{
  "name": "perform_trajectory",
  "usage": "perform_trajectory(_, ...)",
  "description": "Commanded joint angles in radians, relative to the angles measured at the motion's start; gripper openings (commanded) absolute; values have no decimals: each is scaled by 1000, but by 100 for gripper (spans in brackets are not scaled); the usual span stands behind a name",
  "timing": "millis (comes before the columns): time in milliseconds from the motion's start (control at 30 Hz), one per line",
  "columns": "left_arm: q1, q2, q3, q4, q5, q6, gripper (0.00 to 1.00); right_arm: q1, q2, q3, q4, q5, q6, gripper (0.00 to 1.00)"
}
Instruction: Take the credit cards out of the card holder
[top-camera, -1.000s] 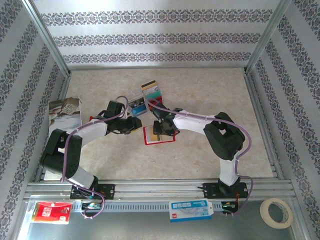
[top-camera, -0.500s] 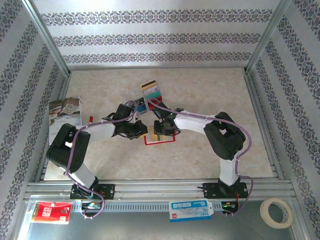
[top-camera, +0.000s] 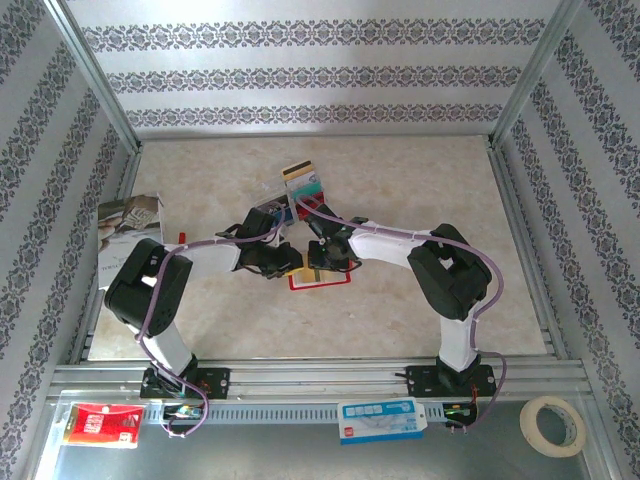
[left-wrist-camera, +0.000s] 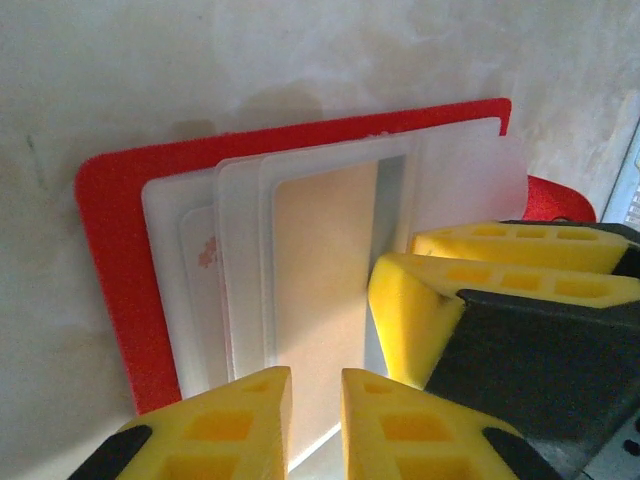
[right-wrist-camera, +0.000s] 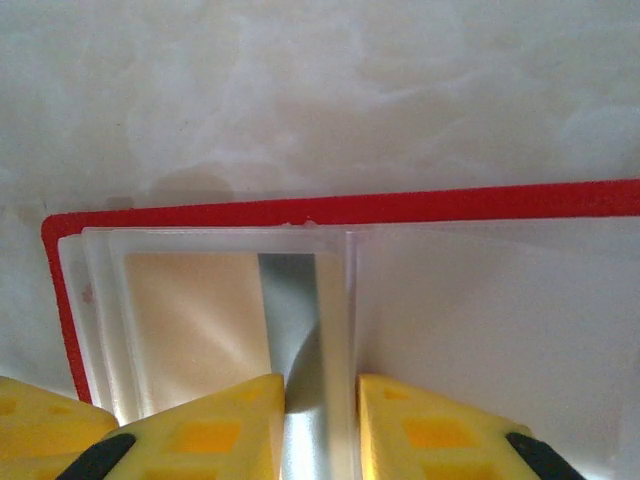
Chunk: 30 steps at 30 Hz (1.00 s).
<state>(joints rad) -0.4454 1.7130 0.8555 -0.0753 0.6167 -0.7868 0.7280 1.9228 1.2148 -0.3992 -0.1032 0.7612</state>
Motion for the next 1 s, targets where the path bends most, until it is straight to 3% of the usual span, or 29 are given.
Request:
perform_trajectory(0, -11, 19, 27, -38, -15, 14, 22, -13, 12, -43, -31, 22, 13, 27)
perform_trajectory(333, -10, 56, 61, -103, -37, 59, 26, -31, -27, -89, 42, -20, 27, 30)
perform_trajectory(967, -11, 37, 82, -95, -11, 55, 13, -50, -41, -130, 102, -70, 44, 29)
